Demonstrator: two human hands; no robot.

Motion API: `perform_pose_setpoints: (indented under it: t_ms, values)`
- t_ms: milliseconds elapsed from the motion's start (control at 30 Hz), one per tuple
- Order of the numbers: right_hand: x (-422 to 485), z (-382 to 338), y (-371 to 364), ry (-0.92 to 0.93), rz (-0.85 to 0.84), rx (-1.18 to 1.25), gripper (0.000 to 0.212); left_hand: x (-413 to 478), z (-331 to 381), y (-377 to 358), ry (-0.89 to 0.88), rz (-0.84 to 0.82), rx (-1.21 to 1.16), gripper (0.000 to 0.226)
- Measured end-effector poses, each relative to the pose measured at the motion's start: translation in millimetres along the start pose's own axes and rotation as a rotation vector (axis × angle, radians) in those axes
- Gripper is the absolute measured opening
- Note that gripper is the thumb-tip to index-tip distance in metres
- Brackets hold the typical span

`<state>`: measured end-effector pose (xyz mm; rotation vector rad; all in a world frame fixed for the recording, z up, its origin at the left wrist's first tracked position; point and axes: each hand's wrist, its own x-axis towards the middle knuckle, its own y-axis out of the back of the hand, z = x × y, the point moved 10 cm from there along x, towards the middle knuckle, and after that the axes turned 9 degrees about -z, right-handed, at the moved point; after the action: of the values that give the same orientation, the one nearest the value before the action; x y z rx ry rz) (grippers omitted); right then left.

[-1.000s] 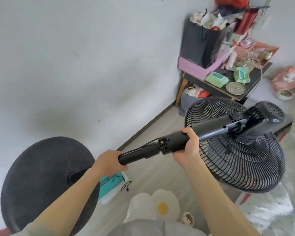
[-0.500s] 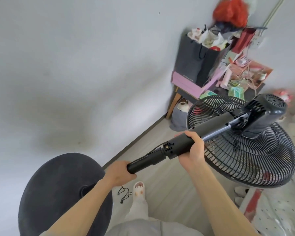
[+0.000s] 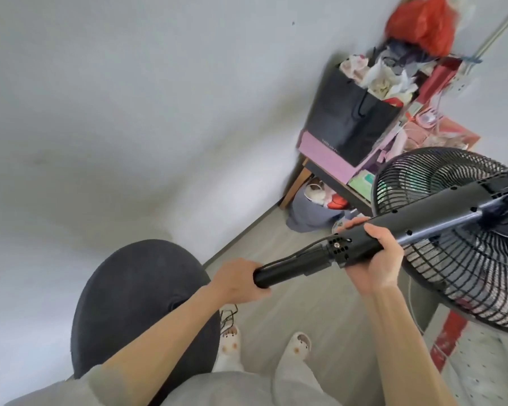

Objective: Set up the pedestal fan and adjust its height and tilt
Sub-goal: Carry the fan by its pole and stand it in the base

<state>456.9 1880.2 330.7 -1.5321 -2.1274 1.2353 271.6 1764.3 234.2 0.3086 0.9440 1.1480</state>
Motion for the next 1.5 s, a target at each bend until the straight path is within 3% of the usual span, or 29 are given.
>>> perform_pose_setpoints:
  t_ms: [133,233,400,567,667,900,1200,1300,1500]
  values:
    - [9,-9,5,0.044,-0.011,0.031,0.026,13,-4,22,-0.014,0.077,0.245,0.054]
    - [17,-21,12,0.083,0.02,-0.017,0.023,17,-25,28,0.037,0.018,0.301,0.064]
    - [27,-43,27,0.14,0.069,-0.089,0.024,26,-52,68,0.138,0.098,0.33,0.045]
    - [31,-56,45,0.133,0.133,-0.165,0.044,51,-54,116,0.218,0.163,0.509,0.025]
    - [30,-70,50,0.173,0.167,-0.238,0.034,59,-54,130,0.275,0.187,0.59,0.023]
    - [48,-78,48,0.22,0.178,-0.46,0.029,58,-70,117,0.375,0.16,0.549,0.024]
    - [85,-39,53,0.097,0.235,-0.678,0.024,12,-151,76,0.575,0.109,0.282,0.025]
    - [98,-22,61,0.081,0.253,-0.745,0.032,6,-168,64,0.62,0.101,0.252,0.026]
    - [130,11,78,0.049,0.272,-0.833,0.025,4,-205,34,0.686,0.078,0.248,0.025]
